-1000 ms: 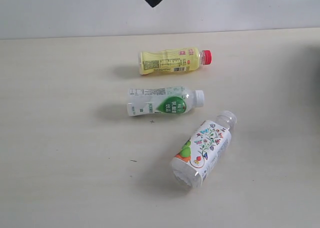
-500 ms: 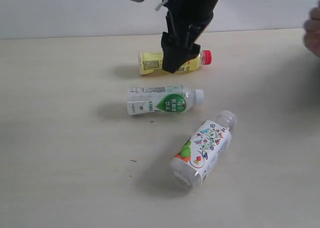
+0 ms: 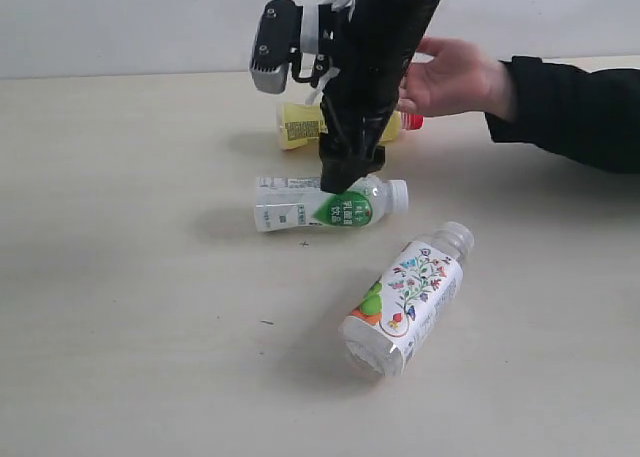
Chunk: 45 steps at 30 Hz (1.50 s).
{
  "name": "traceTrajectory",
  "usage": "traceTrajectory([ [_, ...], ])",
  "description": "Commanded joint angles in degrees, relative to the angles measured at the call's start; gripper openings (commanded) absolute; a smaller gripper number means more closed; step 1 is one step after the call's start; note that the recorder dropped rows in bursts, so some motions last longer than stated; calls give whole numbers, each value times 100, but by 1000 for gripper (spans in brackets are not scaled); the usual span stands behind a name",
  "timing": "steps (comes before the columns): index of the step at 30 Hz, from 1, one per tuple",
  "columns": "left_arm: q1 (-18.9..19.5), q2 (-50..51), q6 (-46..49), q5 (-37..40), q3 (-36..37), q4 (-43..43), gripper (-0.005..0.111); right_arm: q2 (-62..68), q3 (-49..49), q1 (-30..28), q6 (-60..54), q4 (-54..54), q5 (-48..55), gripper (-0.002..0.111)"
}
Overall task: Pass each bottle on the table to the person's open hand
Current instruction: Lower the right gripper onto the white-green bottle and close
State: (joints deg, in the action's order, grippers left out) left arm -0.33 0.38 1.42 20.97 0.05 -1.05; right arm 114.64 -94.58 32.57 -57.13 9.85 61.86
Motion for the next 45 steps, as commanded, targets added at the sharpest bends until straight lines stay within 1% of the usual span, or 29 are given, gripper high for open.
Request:
traceTrajectory([
  [1,-40,-38,-19,-54,-5,11,0,235,13,11,-232,76,-77,80],
  [11,-40,-38,-19,-54,-5,11,0,667,13,11,-301,196,-269,80],
  [19,-40,-38,-19,-54,-5,11,0,916,13,11,-301,196,-986,80],
  [43,-40,-38,-19,-54,-5,11,0,1508,13,11,-283,172,-1398,79],
  [45,-40,-38,-19,-54,-5,11,0,1508,13,11,-283,172,-1398,76],
])
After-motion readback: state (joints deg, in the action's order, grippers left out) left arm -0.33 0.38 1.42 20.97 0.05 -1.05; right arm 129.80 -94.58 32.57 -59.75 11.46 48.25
